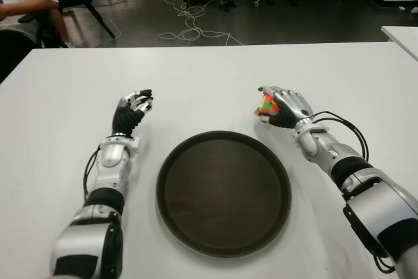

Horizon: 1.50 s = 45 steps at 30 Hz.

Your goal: Pick up the Rubik's Cube and put it in the plate

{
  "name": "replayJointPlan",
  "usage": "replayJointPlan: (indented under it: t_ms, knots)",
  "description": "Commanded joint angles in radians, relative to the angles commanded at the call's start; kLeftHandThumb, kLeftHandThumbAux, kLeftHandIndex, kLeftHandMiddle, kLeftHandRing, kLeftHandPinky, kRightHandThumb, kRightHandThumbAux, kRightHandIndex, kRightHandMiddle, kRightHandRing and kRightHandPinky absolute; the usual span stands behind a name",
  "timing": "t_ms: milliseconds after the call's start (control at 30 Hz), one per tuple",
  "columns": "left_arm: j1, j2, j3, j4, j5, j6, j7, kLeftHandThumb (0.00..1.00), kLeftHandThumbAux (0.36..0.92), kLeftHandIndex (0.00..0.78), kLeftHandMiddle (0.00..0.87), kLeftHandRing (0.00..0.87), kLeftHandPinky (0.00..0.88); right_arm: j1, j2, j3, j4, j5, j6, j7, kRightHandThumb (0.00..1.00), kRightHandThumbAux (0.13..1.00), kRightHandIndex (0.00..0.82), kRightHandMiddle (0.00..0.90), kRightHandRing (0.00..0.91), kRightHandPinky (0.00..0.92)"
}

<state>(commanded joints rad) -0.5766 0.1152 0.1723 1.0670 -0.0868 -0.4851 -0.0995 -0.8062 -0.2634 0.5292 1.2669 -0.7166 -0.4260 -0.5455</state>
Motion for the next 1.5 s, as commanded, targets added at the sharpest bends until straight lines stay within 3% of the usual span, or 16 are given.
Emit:
replayJointPlan:
  t_ms: [300,533,733,1200,1500]
  knots:
    - [-0.003,-0.003,0.008,0.003,-0.014,0.006,-0.015,0.685,0.722,0.399,0.248,0.237,0.263,0.001,-0.007,0.001,-0.031,0.006,0.007,-0.032,0.836,0.688,0.445,0.431,0.364,0.374]
    - [-0.004,0.000,0.011,0.012,-0.012,-0.007,-0.022,0.685,0.721,0.399,0.243,0.234,0.267,0.006,-0.014,-0.004,-0.061,0.009,0.006,-0.054,0.836,0.689,0.457,0.419,0.336,0.332]
    - [-0.007,0.006,0.007,0.021,-0.004,-0.011,-0.023,0.684,0.721,0.399,0.244,0.236,0.267,0.015,-0.027,-0.011,-0.128,0.008,-0.017,-0.111,0.837,0.687,0.449,0.428,0.358,0.364]
    - [-0.011,0.006,0.006,0.029,-0.004,-0.022,-0.023,0.684,0.722,0.399,0.243,0.232,0.262,0.143,-0.058,-0.045,-0.433,-0.007,-0.109,-0.205,0.838,0.685,0.418,0.463,0.466,0.474]
    - [-0.012,0.001,0.008,0.021,-0.009,-0.007,-0.015,0.681,0.723,0.399,0.247,0.233,0.257,0.165,-0.080,-0.049,-0.500,-0.046,-0.178,-0.243,0.839,0.683,0.417,0.468,0.483,0.473]
